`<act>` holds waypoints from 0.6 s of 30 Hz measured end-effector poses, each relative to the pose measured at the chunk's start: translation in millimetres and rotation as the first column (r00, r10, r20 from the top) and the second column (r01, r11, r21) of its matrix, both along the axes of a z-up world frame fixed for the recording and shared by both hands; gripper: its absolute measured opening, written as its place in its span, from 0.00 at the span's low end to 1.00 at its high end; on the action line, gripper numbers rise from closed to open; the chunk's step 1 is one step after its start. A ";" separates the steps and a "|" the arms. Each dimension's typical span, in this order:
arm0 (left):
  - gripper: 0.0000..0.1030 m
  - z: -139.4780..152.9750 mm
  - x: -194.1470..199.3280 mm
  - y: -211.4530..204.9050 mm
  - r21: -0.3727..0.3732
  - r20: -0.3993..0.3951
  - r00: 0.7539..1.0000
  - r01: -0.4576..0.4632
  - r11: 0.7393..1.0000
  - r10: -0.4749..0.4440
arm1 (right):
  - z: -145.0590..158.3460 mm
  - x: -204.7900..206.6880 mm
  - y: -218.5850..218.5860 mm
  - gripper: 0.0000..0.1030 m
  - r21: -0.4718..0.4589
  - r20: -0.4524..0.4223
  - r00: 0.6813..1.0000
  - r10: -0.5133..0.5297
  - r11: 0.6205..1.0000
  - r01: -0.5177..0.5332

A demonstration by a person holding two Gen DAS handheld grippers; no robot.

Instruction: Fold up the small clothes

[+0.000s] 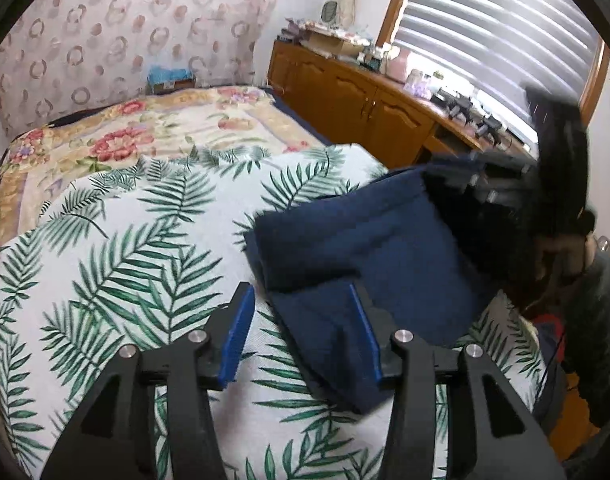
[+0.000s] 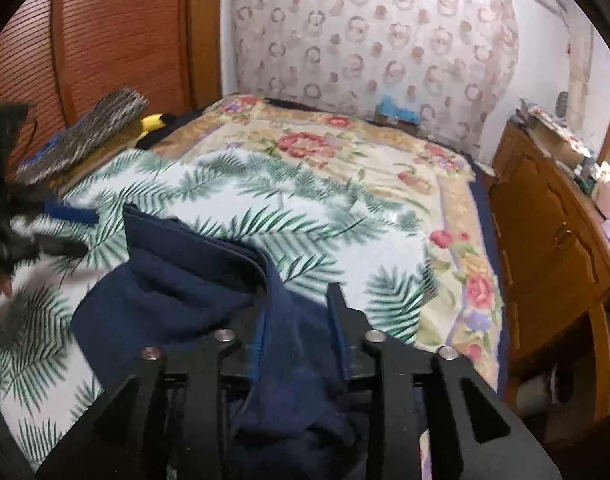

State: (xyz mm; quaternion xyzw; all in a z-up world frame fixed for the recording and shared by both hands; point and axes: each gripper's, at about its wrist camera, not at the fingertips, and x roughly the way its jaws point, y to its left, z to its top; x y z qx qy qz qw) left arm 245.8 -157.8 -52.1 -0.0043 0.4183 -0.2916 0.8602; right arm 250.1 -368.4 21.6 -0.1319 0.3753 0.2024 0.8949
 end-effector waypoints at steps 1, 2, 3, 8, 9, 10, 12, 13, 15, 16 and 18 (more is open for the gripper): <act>0.45 -3.9 2.7 -3.8 0.015 -0.005 1.000 0.007 1.000 -0.006 | 4.1 2.6 -2.0 0.42 -0.001 0.014 1.000 -0.024 1.000 0.024; 0.45 -7.2 5.5 -7.7 0.028 -0.008 1.000 0.013 1.000 -0.012 | 7.6 5.5 -3.9 0.42 0.004 0.019 0.999 -0.036 0.999 0.036; 0.45 -8.9 7.0 -10.4 0.034 -0.009 1.000 0.018 0.999 -0.018 | 11.4 8.1 -6.7 0.42 0.009 0.026 0.998 -0.050 0.999 0.050; 0.45 -13.3 10.3 -19.6 0.049 -0.009 0.999 0.039 0.998 -0.038 | 31.6 7.6 -23.2 0.43 -0.011 0.057 0.991 -0.125 0.992 0.126; 0.45 -13.7 9.8 -20.7 0.051 -0.007 0.999 0.040 0.998 -0.039 | 34.5 3.6 -25.2 0.43 -0.009 0.062 0.990 -0.127 0.992 0.128; 0.45 -14.3 9.5 -21.0 0.054 -0.004 0.999 0.040 0.998 -0.040 | 38.1 -3.7 -27.7 0.43 -0.010 0.066 0.989 -0.136 0.991 0.137; 0.45 -15.0 8.6 -21.1 0.055 -0.002 0.999 0.043 0.998 -0.043 | 41.4 -16.7 -31.2 0.43 0.000 0.066 0.987 -0.148 0.989 0.148; 0.45 -15.0 8.0 -20.8 0.055 -0.001 0.999 0.044 0.998 -0.044 | 41.5 -25.7 -32.6 0.43 0.016 0.058 0.988 -0.145 0.989 0.144; 0.45 -14.1 6.2 -20.4 0.056 0.005 0.999 0.045 0.997 -0.045 | 37.0 -39.2 -32.2 0.43 0.025 0.036 0.989 -0.140 0.990 0.139; 0.45 -13.4 5.1 -20.3 0.055 0.007 0.999 0.045 0.997 -0.046 | 33.3 -47.0 -30.9 0.43 0.024 0.023 0.990 -0.139 0.990 0.138; 0.45 -11.9 3.4 -18.8 0.051 0.011 0.999 0.044 0.998 -0.045 | 27.4 -58.5 -28.1 0.43 0.028 -0.001 0.991 -0.133 0.991 0.133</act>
